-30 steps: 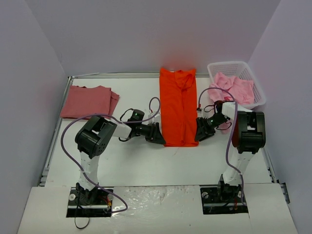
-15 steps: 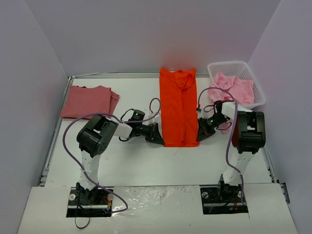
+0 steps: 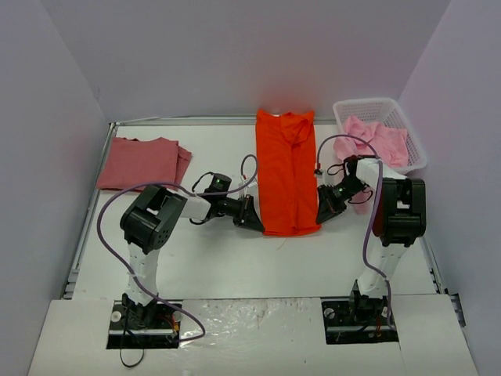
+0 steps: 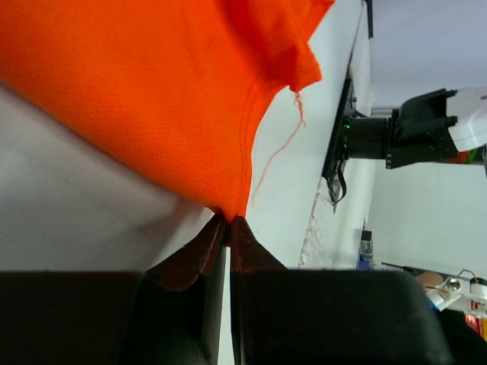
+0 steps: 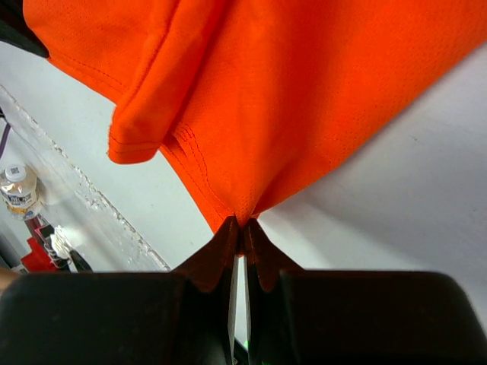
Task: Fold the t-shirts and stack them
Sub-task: Grab the bottom of the folded rectangular tshirt with both arms, then fold the folded rectangular tshirt in 1/3 of the way
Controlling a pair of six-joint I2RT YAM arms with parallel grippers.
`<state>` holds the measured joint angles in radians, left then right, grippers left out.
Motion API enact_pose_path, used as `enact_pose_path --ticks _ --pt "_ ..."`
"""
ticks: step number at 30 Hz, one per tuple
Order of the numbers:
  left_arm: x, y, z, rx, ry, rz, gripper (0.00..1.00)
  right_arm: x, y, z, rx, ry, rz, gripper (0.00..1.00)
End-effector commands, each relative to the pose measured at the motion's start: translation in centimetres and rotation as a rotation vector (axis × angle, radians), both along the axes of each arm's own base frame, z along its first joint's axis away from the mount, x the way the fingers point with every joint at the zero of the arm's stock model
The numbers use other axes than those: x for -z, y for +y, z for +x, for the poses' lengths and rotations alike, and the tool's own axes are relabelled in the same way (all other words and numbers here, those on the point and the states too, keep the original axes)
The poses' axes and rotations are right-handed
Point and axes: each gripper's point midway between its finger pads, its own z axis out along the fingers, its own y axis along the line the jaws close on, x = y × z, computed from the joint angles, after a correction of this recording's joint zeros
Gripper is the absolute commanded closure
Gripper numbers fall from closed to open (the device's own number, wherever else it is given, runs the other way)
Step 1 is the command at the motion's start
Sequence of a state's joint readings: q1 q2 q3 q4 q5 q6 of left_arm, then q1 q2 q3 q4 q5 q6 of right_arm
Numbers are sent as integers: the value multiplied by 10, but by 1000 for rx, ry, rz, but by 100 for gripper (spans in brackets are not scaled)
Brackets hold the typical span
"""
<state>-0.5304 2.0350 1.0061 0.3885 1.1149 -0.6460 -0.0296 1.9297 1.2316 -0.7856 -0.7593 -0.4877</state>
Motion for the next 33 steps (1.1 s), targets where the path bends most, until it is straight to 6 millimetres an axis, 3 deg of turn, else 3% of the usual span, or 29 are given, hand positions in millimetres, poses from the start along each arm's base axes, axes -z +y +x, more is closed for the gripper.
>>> enact_pose_path --ticks 1,10,16,21,26,33 --pt "-49 -1 -7 85 -100 -119 98 -26 5 -7 -55 5 5 100" --pt "-91 3 -27 183 -152 -220 98 -51 14 -7 -141 -23 -11 100" --pt "-107 3 -59 300 -178 -287 98 -72 17 -11 -204 -79 7 100" --pt "-111 3 -86 390 -211 -316 97 -91 14 -15 -257 -114 14 100" --pt "-111 7 -104 467 -168 -324 98 -92 9 -22 -296 -117 -23 100" --pt "-96 6 -95 462 -129 -270 98 -74 10 -34 -343 -60 -5 100"
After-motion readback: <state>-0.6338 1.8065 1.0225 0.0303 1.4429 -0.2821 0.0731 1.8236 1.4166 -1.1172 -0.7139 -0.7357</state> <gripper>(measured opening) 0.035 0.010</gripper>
